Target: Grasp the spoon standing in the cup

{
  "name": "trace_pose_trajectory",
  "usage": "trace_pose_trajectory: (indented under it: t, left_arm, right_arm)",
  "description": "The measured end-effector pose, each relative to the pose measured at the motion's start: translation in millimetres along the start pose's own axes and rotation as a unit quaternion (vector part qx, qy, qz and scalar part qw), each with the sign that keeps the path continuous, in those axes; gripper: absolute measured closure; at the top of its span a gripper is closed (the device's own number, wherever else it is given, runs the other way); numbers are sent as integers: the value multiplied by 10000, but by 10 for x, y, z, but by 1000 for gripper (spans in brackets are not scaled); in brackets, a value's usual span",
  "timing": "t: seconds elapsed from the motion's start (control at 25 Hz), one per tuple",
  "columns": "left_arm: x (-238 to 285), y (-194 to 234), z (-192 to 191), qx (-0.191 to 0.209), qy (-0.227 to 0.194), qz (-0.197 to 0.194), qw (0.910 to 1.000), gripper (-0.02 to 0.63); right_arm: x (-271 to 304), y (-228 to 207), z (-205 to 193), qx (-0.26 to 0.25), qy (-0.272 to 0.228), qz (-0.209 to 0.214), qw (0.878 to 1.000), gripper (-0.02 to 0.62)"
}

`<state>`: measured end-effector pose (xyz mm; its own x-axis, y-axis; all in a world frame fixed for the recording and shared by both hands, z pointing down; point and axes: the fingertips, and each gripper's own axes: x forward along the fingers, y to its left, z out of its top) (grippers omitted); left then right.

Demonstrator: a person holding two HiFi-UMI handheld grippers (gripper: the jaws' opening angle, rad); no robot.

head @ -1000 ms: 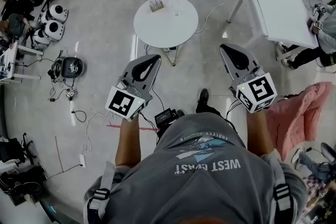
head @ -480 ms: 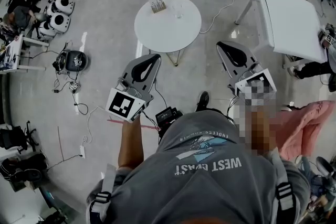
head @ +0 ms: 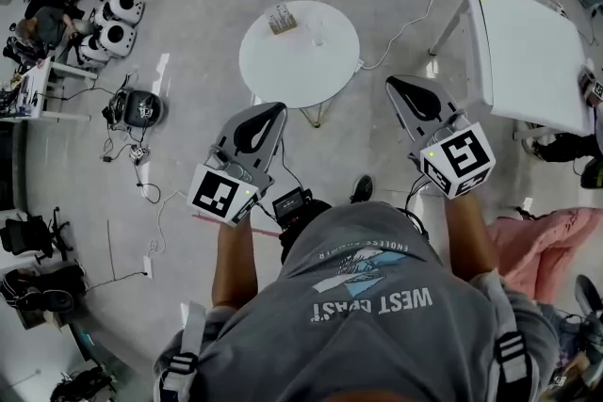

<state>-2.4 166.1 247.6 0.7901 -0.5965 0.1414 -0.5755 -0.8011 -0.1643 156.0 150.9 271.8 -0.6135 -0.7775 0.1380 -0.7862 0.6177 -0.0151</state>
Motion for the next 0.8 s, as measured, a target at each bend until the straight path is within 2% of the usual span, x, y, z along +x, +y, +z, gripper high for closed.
trace_pose_trajectory:
  t: [0.4, 0.64, 0.8]
  left_arm:
    - [378, 160, 18, -46, 45, -244, 9997, 603]
    - [651, 362, -55, 50, -78, -640, 9979, 603]
    - [723, 594, -41, 94, -172, -802, 9966, 603]
  right_arm:
    - [74, -309, -86, 124, 160, -200, 9996, 594]
    - [166, -518, -151, 180, 241, -678, 9972, 593]
    - [334, -509, -5, 119, 192, -818, 9964, 592]
